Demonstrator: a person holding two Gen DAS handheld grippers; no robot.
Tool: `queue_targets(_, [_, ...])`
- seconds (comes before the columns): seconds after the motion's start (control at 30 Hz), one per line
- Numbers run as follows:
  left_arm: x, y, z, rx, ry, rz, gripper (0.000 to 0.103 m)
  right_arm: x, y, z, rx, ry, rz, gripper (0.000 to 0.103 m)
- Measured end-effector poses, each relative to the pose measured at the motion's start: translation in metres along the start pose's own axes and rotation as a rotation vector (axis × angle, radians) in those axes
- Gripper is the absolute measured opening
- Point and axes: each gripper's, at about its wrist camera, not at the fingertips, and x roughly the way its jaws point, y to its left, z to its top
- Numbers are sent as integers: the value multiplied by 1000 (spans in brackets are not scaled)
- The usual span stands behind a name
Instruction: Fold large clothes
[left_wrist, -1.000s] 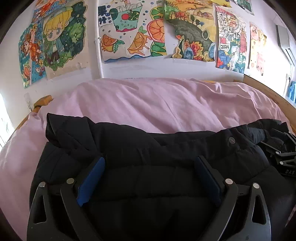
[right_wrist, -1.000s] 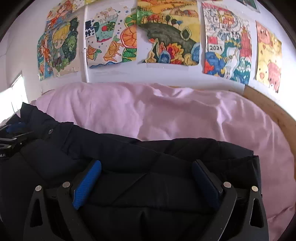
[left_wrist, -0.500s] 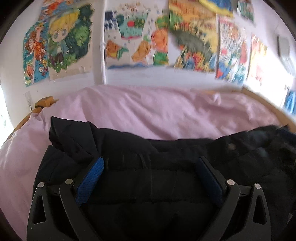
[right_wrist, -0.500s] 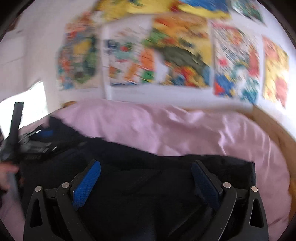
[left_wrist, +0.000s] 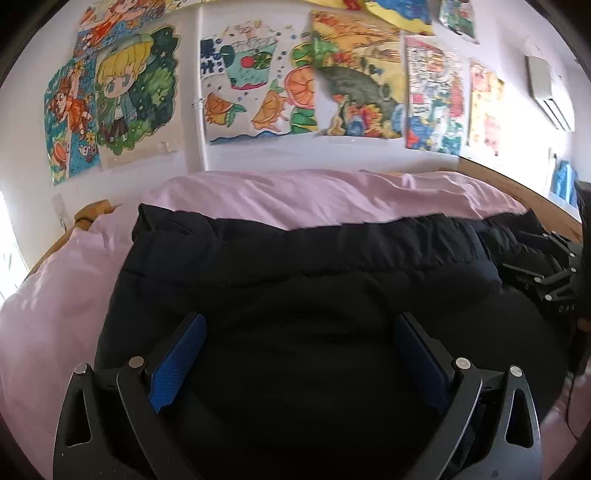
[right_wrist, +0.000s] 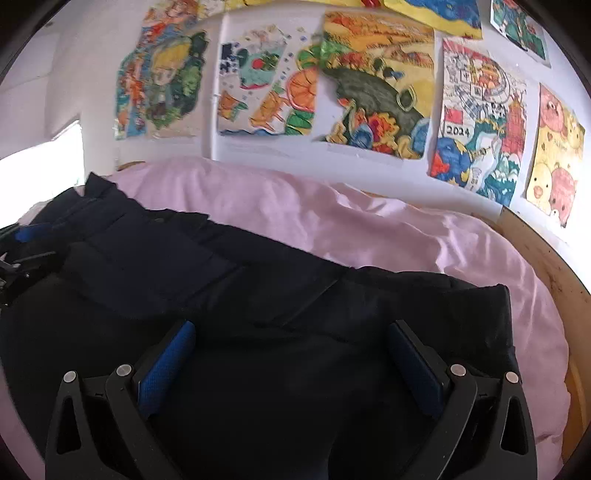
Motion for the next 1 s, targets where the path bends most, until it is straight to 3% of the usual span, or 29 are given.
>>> queue_targets(0.3, [31,15,1,-22,14,-11,102,28,-14,-1,58,15,26,103])
queue_targets(0.67, [34,19,7,-47,31,-15,102,37,-21,3,79,37,51,103])
queue_targets(0.83, [16,17,9,-99,44,6,102,28,-20,9,92,57,50,103])
queue_targets(1.0, [-8,22,22,-198,84,-19,102,2,-19,24,139,55,51,103])
